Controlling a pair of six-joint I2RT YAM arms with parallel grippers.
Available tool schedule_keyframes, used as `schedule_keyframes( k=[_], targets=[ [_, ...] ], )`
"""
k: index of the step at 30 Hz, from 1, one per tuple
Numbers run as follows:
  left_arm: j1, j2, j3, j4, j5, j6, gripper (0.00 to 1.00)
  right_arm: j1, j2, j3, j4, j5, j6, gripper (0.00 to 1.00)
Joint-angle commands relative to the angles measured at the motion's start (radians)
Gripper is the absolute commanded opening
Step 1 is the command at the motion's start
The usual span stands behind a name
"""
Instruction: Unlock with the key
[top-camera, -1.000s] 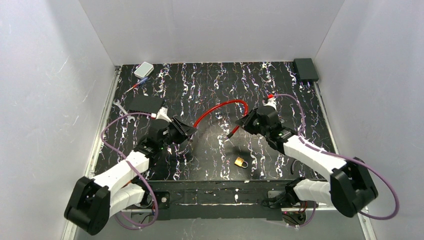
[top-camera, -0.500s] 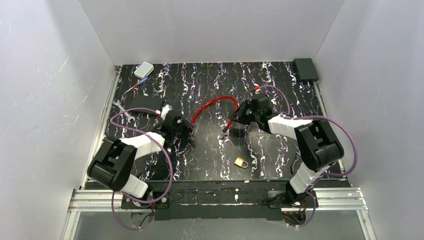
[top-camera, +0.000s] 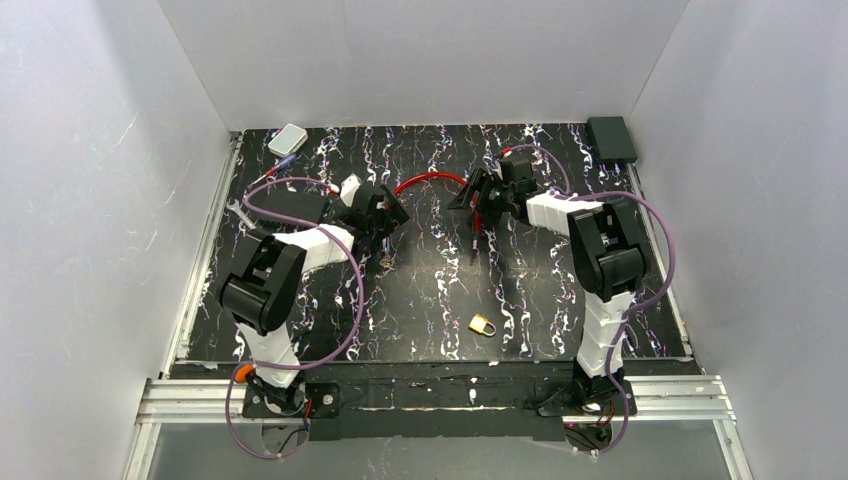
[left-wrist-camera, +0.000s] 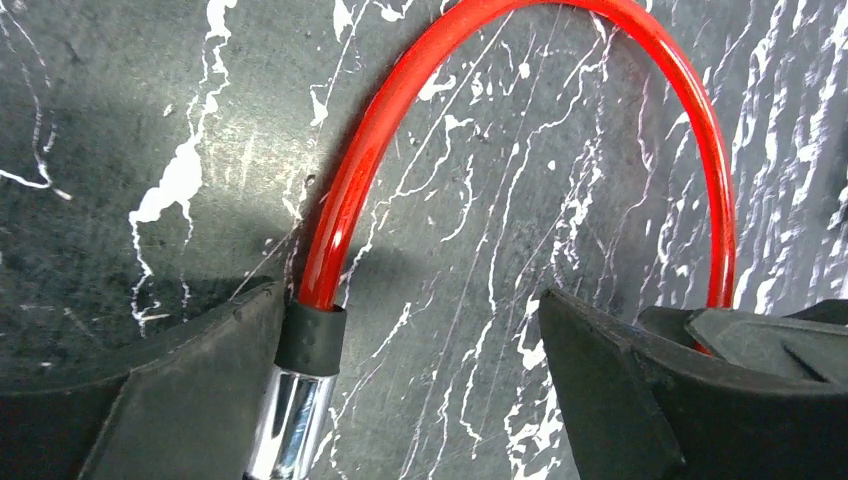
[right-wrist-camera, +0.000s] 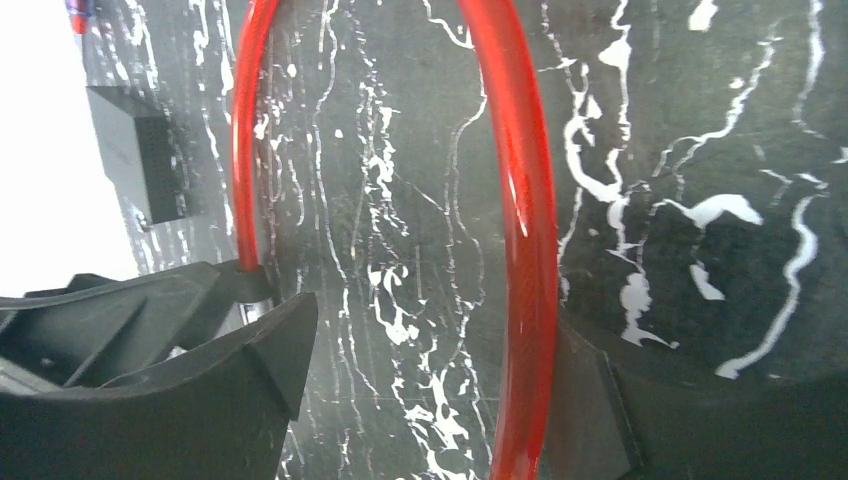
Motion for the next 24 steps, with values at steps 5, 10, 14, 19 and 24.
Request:
schedule_keyframes(
  k=[5,10,14,19,24],
  targets=[
    [0.028,-0.165,0.134,-0.407,-0.087,0.164,0.98,-0.001,-0.138,0.054,-0.2,0.098,-0.139,0.88],
    [0.094,-0.367,0.072,-0.567,-0.093,0.259,0.98,0.001,-0.246,0.001,-0.253,0.146,-0.17,0.94],
    [0.146,-0.55,-0.017,-0.664,-0.133,0.301,0.98,0.002,-0.321,-0.03,-0.296,0.193,-0.186,0.98],
    [0.171,-0.721,-0.097,-0.76,-0.141,0.331,0.98,0.013,-0.391,-0.045,-0.341,0.241,-0.206,0.98],
    [0.177,-0.777,-0.093,-0.854,-0.099,0.365,0.98,0.067,-0.447,-0.05,-0.376,0.269,-0.229,0.98]
  ],
)
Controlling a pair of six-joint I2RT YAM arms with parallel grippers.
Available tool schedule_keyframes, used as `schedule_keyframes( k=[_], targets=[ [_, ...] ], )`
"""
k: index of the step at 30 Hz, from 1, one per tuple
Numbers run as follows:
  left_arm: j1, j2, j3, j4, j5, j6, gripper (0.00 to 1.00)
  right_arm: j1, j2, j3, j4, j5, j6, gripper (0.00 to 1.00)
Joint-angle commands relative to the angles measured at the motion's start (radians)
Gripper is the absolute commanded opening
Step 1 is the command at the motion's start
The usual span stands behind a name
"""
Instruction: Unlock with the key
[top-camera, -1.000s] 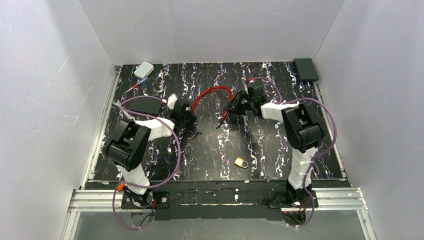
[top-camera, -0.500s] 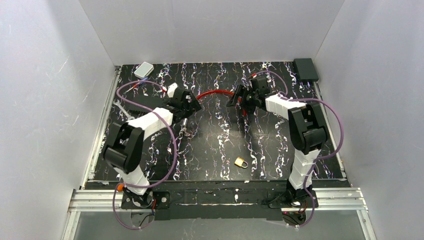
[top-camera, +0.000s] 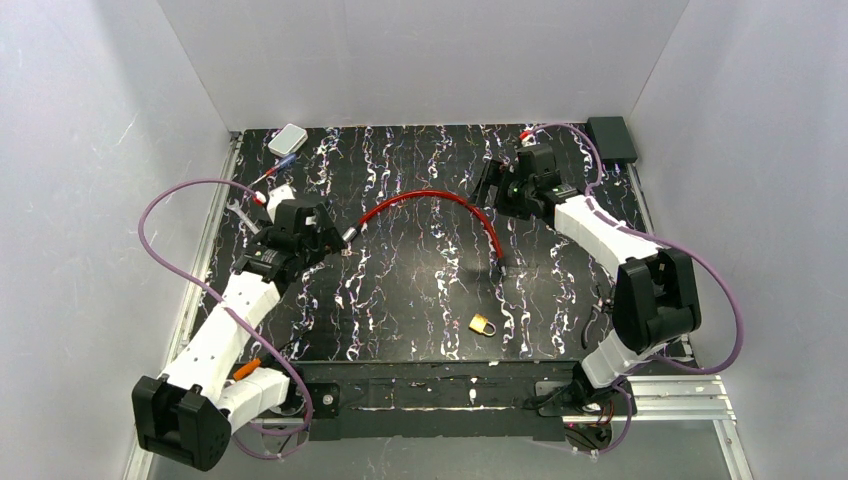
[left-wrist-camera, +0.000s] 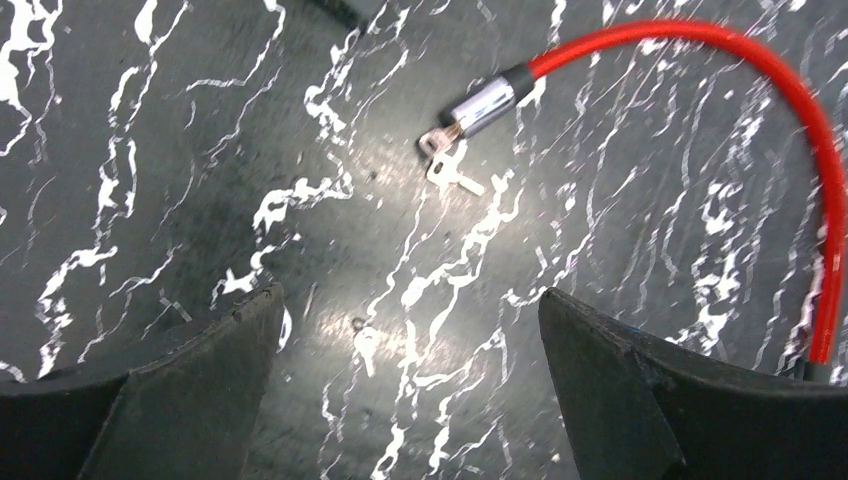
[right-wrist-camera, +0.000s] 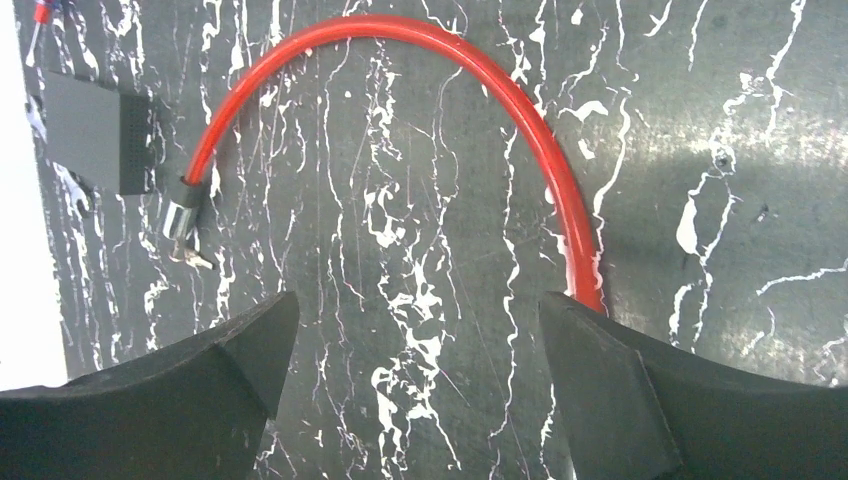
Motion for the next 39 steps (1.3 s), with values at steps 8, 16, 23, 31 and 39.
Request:
schedule_keyframes(
  k=[8,16,23,31,39],
  targets=[
    [0.01,-0.122,0.024,-0.156,0.043,0.148,0.98,0.278,-0.118,-0.048,-0.033,0.172,-0.046,0.95],
    [0.011,-0.292,-0.019,-0.203,-0.005,0.202,0.98,0.58,-0.11,-0.053,0.006,0.363,-0.111,0.9],
    [0.01,-0.401,-0.036,-0.256,-0.074,0.152,0.98,0.793,0.069,0.05,0.065,0.466,-0.181,0.89],
    [0.01,-0.494,-0.025,-0.346,-0.208,0.129,0.98,0.908,0.374,0.341,0.011,0.487,-0.244,0.85],
    [0.003,-0.49,-0.042,-0.326,-0.215,0.108,0.98,0.911,0.563,0.498,0.036,0.455,-0.342,0.79]
  ],
)
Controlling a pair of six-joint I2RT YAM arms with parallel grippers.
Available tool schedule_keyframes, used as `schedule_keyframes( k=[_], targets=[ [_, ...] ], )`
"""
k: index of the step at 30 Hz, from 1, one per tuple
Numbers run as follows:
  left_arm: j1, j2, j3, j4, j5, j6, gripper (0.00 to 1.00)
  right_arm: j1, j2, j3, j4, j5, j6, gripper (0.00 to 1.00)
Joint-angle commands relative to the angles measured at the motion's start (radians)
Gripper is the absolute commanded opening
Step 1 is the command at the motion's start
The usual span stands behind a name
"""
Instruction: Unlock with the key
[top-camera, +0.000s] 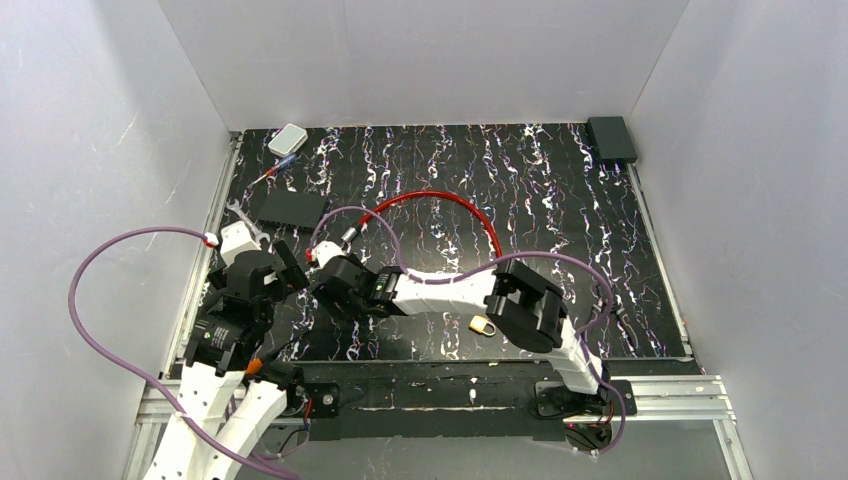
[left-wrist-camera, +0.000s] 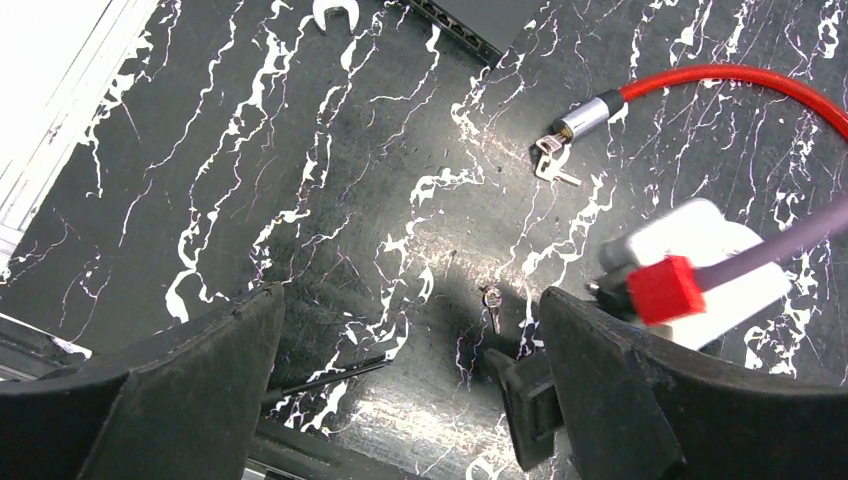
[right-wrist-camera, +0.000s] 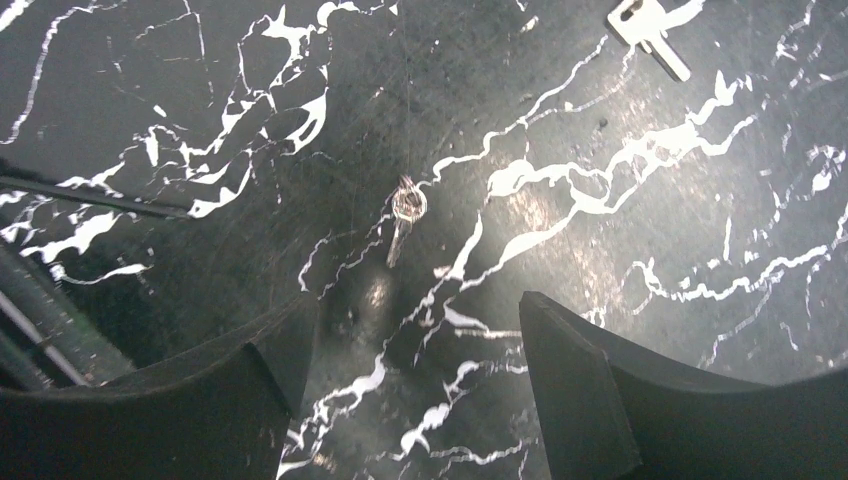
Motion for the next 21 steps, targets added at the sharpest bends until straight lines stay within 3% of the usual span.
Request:
schedule_keyframes(
  k=[1,11,16,21],
  targets=[
    [-0.003,0.008,0.01,-0.013,-0.044,-0.018,0.98,-0.005,0.062,0.087,0.03,0.008,-0.082,0.78],
    [-0.008,0.012,0.004,-0.006,-0.064,-0.024,0.98,-0.005,0.172,0.181,0.04,-0.02,-0.102,0.58],
    [-0.007,0.021,0.002,-0.004,-0.063,-0.022,0.98,-0.013,0.193,0.191,0.044,-0.034,-0.099,0.53],
    [-0.009,0.027,0.001,-0.004,-0.065,-0.021,0.98,-0.024,0.202,0.194,0.037,-0.051,-0.094,0.4]
  ],
)
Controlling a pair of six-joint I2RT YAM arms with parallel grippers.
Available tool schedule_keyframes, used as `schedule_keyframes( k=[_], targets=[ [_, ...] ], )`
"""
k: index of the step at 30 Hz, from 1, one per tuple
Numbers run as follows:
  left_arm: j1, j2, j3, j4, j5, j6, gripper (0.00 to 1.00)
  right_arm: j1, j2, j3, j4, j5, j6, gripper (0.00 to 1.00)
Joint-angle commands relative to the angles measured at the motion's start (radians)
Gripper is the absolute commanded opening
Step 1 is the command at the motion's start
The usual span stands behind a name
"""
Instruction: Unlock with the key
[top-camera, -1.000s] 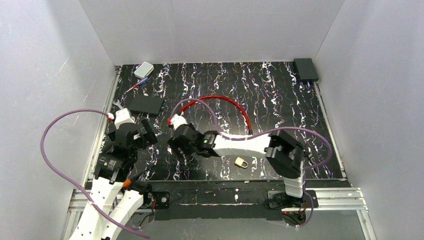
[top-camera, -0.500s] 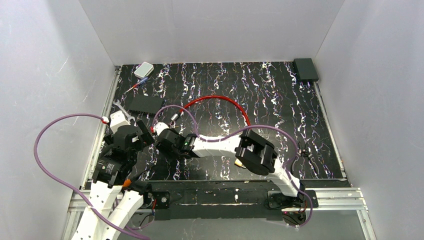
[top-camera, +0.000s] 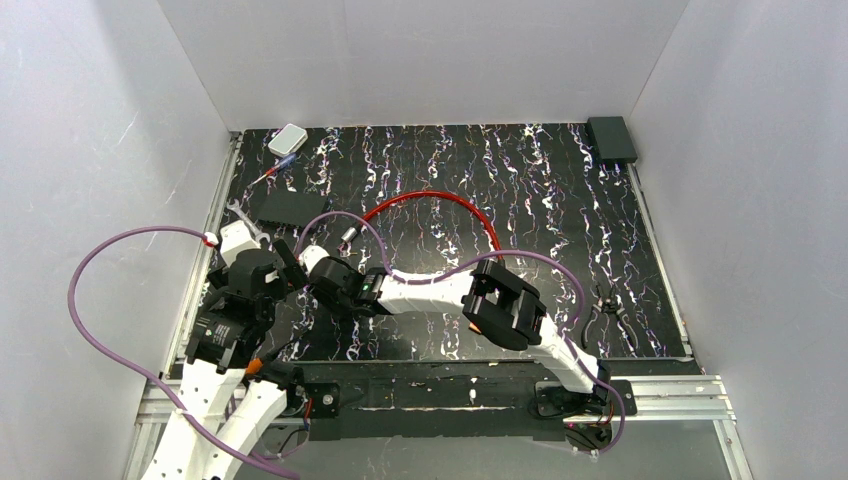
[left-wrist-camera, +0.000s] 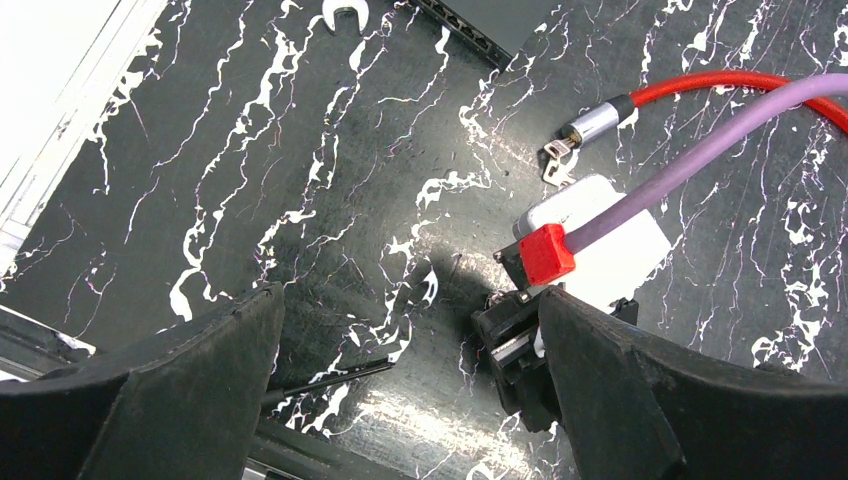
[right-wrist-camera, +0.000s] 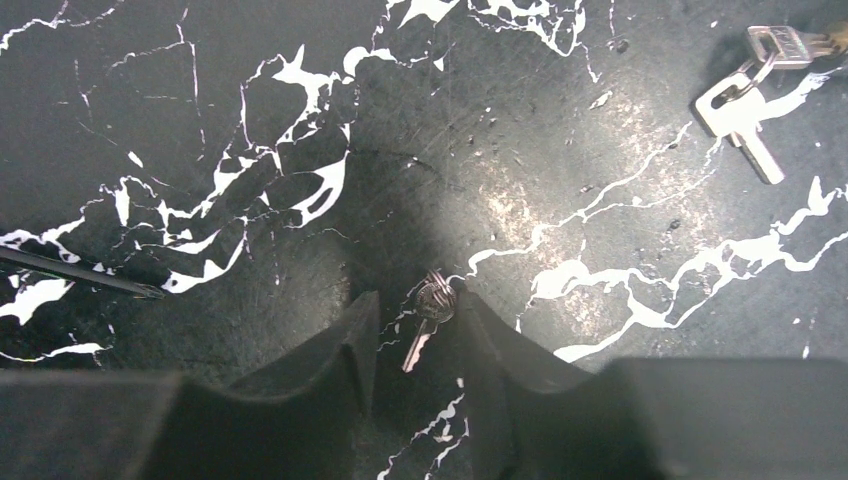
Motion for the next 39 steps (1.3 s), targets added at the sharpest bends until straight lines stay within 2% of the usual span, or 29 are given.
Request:
schedule_keyframes(
  k=[1,8,13,18,28,34,39],
  targets=[
    [-0.006,0.011,0.001,-0.005,-0.04,-0.004,0.98,-0.016,0.03,0.039,0.015,-0.008,-0.01,0.38],
    [-0.005,0.02,0.001,-0.003,-0.036,-0.002,0.98,-0.024,0.034,0.036,0.011,-0.024,-0.017,0.21],
    [-0.007,0.024,0.001,-0.003,-0.036,-0.001,0.98,-0.028,0.032,0.034,0.012,-0.037,-0.019,0.02],
    [-0.007,0.029,0.001,-0.002,-0.034,0.001,0.99,-0.028,0.003,0.012,0.024,-0.037,-0.001,0.01],
    [-0.006,0.039,0.001,0.006,-0.001,0.017,0.99,-0.028,-0.149,-0.144,0.113,-0.031,0.037,0.01],
    [-0.007,0.045,0.002,0.021,0.075,0.052,0.99,-0.032,-0.286,-0.267,0.17,-0.022,0.078,0.01],
    [-0.007,0.048,0.006,0.054,0.252,0.119,0.95,-0.04,-0.425,-0.376,0.195,-0.011,0.12,0.01]
  ],
)
